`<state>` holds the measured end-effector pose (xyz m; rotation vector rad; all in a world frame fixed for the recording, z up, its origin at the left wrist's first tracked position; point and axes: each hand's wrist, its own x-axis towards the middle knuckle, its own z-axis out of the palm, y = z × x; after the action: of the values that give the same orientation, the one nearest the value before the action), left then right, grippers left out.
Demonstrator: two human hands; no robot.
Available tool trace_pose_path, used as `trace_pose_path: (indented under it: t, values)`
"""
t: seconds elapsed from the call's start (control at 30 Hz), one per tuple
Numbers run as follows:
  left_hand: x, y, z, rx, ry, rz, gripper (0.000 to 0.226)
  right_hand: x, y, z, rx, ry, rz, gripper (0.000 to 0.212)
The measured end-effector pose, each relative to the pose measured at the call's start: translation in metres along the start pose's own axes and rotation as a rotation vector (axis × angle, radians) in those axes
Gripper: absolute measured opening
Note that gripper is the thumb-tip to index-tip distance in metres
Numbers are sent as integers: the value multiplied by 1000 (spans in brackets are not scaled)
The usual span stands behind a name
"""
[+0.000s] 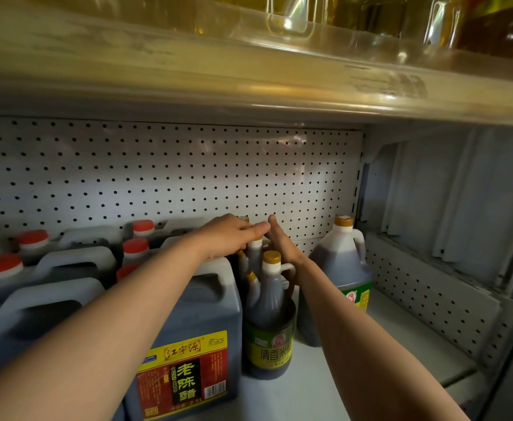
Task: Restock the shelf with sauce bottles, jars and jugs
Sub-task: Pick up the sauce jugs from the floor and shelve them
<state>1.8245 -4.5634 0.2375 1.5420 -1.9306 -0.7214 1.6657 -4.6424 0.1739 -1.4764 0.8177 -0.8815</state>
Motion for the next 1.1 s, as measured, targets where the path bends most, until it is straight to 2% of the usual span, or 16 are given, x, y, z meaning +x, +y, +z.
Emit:
trace_pose_path:
  t: [0.1, 0.2, 0.23, 0.3, 0.37, 0.4, 0.43, 0.47, 0.57, 0.67, 0.73, 0.83, 0.87, 0.97, 1.1]
  values:
    - [-1, 1, 0, 24, 27, 2, 113, 3, -2, 2, 35, -6, 18, 70]
    - [-4, 4, 0, 56, 39, 1, 111, 3, -2, 2, 49, -10, 16, 73]
    - [-5, 5, 1, 75, 45, -3, 104, 1, -1, 1, 53, 3, 25, 73]
    - [-8, 11, 2, 162, 87, 14, 77, -9, -4, 0, 44, -15, 42, 73]
    - [-13, 16, 3, 212, 174, 80, 53, -25, -7, -1, 63, -8, 55, 97]
    - [-17, 18, 3, 189, 202, 114, 46, -32, -4, -6, 76, -6, 35, 112]
    - [-20, 19, 4, 151, 216, 142, 43, -41, -1, -9, 68, -1, 3, 117]
    - [-22, 20, 5, 125, 216, 171, 44, -54, 2, -8, 38, 11, -32, 113]
    - [-29, 26, 6, 203, 161, 248, 44, -93, 21, -9, -47, 41, -81, 72]
    - [-31, 29, 9, 274, 116, 259, 35, -124, 55, -17, -82, -1, -147, 45]
    - [-29, 29, 10, 275, 98, 261, 29, -136, 75, -17, -189, -40, -155, 63]
    - [-25, 28, 10, 269, 62, 271, 26, -141, 98, -13, -390, 2, -167, 102]
    - [-25, 28, 10, 273, 57, 271, 26, -144, 97, -11, -435, 15, -157, 107]
    - [-22, 27, 9, 279, 63, 263, 25, -144, 94, -7, -508, 65, -148, 108]
    - [-24, 28, 9, 283, 67, 269, 24, -142, 89, -9, -559, 49, -142, 110]
